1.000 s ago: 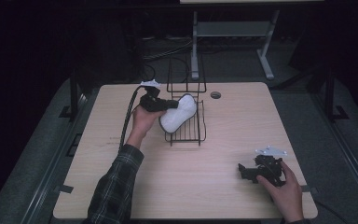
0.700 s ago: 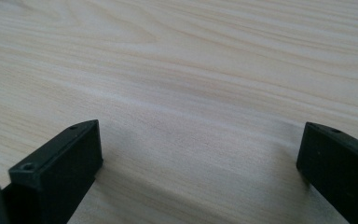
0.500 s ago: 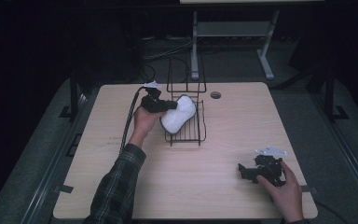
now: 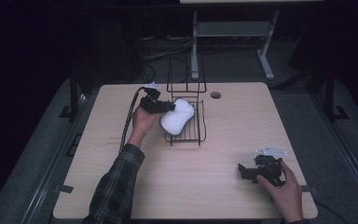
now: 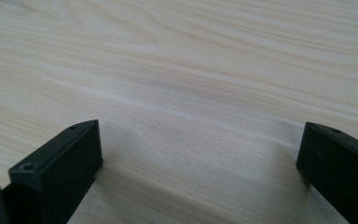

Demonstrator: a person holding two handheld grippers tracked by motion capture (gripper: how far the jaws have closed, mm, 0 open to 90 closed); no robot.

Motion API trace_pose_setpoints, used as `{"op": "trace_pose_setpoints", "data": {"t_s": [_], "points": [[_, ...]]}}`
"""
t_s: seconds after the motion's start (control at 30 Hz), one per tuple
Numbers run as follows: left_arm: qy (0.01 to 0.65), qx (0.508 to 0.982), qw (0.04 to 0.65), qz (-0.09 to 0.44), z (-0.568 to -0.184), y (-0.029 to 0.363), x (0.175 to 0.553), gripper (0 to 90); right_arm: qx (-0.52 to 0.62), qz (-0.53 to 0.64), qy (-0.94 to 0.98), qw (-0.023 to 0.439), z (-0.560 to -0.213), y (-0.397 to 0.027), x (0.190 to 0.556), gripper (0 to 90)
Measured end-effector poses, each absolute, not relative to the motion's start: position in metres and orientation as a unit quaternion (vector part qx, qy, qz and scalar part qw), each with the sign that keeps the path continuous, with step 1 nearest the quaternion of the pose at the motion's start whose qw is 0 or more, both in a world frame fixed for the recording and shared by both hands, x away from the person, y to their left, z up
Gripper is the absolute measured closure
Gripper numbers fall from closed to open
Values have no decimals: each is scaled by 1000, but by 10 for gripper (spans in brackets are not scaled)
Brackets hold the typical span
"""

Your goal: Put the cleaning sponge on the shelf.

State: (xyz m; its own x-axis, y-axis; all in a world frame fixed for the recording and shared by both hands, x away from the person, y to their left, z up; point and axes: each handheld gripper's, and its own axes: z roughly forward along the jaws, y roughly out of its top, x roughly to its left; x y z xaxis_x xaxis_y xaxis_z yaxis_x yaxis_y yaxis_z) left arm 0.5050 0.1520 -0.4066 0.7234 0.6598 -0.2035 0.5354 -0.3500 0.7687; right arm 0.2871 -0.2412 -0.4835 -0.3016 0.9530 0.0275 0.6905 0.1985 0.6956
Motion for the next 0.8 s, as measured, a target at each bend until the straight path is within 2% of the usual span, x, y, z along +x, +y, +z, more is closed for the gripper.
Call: {"op": "trace_pose_setpoints", "data": {"t_s": [0.17,0.33,0.8], "points": [[365,814,446,70,-405,156,503,702,552,310,745,212,-483,-241,287,0],[350,822,444,65,-403,162,494,892,552,310,745,212,-483,-241,287,0],[311,841,440,45,-410,154,463,897,551,310,745,212,-484,-241,287,0]]}}
